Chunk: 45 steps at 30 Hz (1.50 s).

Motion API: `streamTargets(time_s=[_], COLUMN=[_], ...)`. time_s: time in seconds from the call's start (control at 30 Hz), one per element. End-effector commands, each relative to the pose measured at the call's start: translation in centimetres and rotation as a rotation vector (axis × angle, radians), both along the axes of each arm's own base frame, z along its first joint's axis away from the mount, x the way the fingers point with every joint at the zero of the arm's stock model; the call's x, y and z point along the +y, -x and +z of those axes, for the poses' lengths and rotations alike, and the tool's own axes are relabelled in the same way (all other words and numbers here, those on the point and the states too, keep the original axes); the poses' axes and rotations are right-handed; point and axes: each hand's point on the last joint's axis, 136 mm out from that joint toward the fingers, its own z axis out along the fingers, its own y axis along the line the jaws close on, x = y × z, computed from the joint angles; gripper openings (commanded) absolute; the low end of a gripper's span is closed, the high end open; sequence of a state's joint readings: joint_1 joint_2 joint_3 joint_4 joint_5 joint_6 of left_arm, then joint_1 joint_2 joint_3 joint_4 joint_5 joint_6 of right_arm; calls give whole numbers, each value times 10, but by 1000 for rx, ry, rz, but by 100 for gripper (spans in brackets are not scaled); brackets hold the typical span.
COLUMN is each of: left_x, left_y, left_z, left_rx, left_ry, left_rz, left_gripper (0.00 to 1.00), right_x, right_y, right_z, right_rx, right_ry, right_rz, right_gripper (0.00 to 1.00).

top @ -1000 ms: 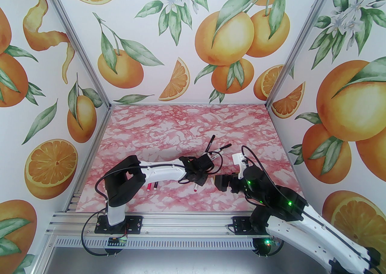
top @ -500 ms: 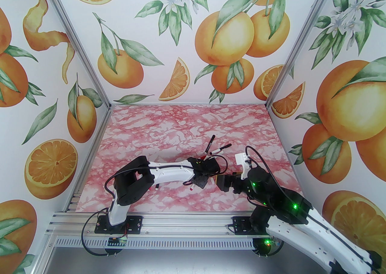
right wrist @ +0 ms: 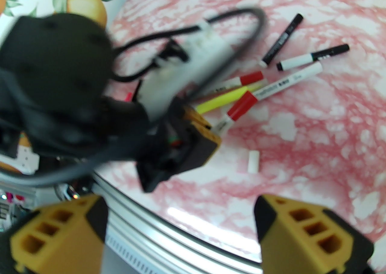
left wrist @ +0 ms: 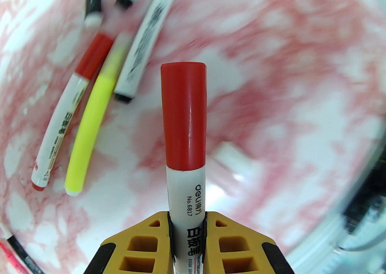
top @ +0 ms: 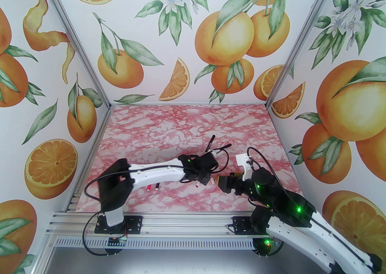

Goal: Open the pen caps

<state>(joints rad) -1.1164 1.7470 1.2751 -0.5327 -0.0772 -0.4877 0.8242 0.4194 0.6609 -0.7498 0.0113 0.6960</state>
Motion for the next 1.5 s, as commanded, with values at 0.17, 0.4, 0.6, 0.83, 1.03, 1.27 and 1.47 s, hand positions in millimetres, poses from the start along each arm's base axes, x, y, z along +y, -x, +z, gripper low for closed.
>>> streamTargets(time_s=[0.17, 0.4, 0.6, 0.83, 1.03, 1.27, 1.47], left_x=[7, 27, 34, 36, 36, 30, 27], left_y=[5, 19, 27, 31, 33, 41, 42], left_z=[68, 92, 98, 107, 114, 116, 114], left_rx=[7, -21, -33, -63, -63, -31, -24], left_ry=[372, 473, 532, 576, 606, 630, 625], left_rz=[-150, -241, -266, -278, -283, -303, -308], left_gripper=[15, 16, 16, 16, 16, 16, 16], right_x=[19, 36, 41, 41, 54, 66, 71], right_y=[-24, -46, -60, -68, -74, -80, -81], right_z=[23, 40, 42, 50, 52, 51, 48], right_rx=[-13, -22, 6, -2, 18, 28, 37], right_ry=[-239, -333, -322, -332, -331, -337, -341], right_rz=[-96, -141, -198, -233, -205, -184, -175], right_gripper=[75, 70, 70, 69, 67, 52, 46])
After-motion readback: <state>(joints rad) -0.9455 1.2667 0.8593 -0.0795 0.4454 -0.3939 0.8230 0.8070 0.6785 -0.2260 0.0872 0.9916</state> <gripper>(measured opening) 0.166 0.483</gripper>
